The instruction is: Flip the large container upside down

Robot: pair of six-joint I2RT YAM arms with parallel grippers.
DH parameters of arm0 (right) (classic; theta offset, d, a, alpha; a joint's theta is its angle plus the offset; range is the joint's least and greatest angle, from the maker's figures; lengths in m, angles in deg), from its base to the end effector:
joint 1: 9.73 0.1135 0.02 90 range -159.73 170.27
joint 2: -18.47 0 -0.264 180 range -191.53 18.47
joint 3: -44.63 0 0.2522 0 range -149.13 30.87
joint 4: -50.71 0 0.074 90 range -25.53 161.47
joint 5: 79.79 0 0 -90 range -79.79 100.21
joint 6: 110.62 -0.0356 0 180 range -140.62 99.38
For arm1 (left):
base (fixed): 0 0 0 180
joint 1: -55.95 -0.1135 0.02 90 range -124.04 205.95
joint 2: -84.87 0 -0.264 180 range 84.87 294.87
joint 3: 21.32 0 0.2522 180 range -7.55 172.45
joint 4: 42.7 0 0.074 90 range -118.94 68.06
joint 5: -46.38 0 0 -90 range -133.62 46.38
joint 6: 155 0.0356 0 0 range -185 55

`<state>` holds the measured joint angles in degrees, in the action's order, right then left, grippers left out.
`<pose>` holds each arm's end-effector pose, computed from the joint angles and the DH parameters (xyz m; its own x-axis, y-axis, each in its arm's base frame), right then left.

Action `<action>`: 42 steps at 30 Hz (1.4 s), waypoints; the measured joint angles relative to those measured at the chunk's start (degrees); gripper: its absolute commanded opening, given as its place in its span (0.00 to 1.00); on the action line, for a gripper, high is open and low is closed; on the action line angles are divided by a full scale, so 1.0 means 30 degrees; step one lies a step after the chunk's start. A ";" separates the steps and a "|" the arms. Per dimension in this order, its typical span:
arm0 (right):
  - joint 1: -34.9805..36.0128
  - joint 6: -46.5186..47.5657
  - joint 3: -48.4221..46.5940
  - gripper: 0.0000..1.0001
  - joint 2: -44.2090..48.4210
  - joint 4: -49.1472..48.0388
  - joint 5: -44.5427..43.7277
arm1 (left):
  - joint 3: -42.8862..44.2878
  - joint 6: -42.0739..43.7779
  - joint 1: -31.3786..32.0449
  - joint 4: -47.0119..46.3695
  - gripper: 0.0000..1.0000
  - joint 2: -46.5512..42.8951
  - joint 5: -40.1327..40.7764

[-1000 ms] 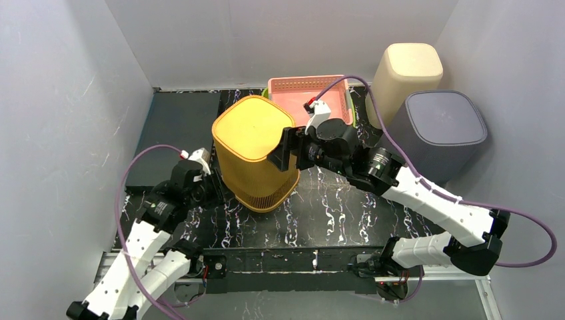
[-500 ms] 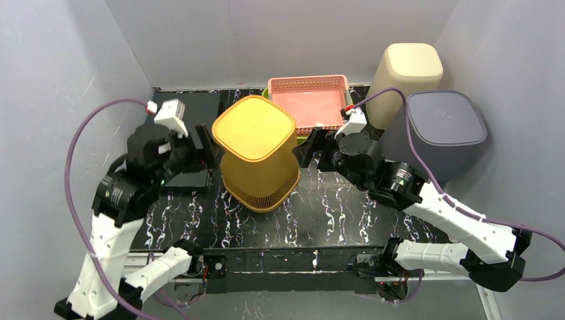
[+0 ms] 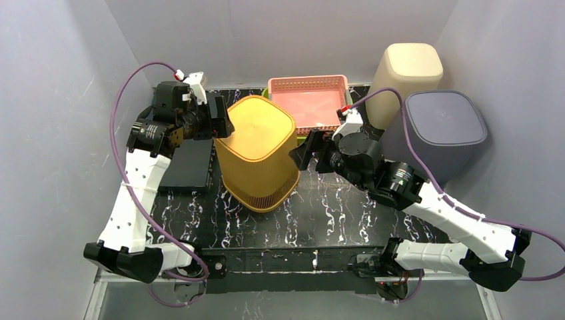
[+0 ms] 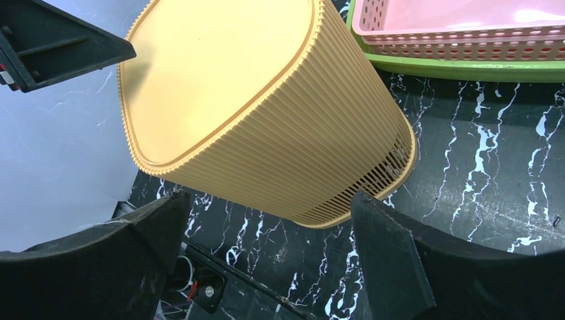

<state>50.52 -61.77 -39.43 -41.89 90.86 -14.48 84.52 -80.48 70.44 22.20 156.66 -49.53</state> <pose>0.1233 0.1857 0.4142 -0.4941 0.3404 -0.8000 -0.3518 0.7632 0.5420 0.2318 -0.0637 0.4494 -0.5677 -0.1275 -0.8133 0.1898 0.9410 -0.2800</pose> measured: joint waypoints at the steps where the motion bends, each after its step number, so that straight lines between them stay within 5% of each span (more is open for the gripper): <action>1: 0.0000 0.0022 0.0000 0.99 0.0000 0.0000 0.0007 | -0.0051 0.0138 0.0000 -0.0124 0.86 0.0000 -0.0219; 14: 0.0000 0.0998 -0.0321 0.99 0.0007 0.0386 0.0204 | -0.2798 -0.0219 -0.0124 -0.2237 0.70 -0.0255 -0.5741; 20: -0.0007 0.2164 -0.2076 0.99 0.0372 0.0896 0.0262 | -0.4459 -0.2645 0.2120 -0.4102 0.68 -0.0933 -0.6586; 26: 0.0000 0.3016 -0.4160 0.99 0.0372 0.1224 0.0262 | -0.5581 -0.4962 0.5275 -0.6470 0.74 -0.0867 -0.5610; 31: 0.0000 0.3206 -0.4051 0.99 0.0437 0.1639 -0.0058 | -0.6237 -0.5836 0.5326 -0.7213 0.83 -0.1705 -0.4692; 42: 0.0000 0.3133 -0.3242 0.99 0.0714 0.2113 -0.0364 | -0.5085 -0.5064 0.3388 -0.5005 0.93 -0.5778 0.2186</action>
<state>50.52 -52.37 -49.16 -39.74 97.20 -15.57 69.26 -95.67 80.60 7.18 139.33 -42.97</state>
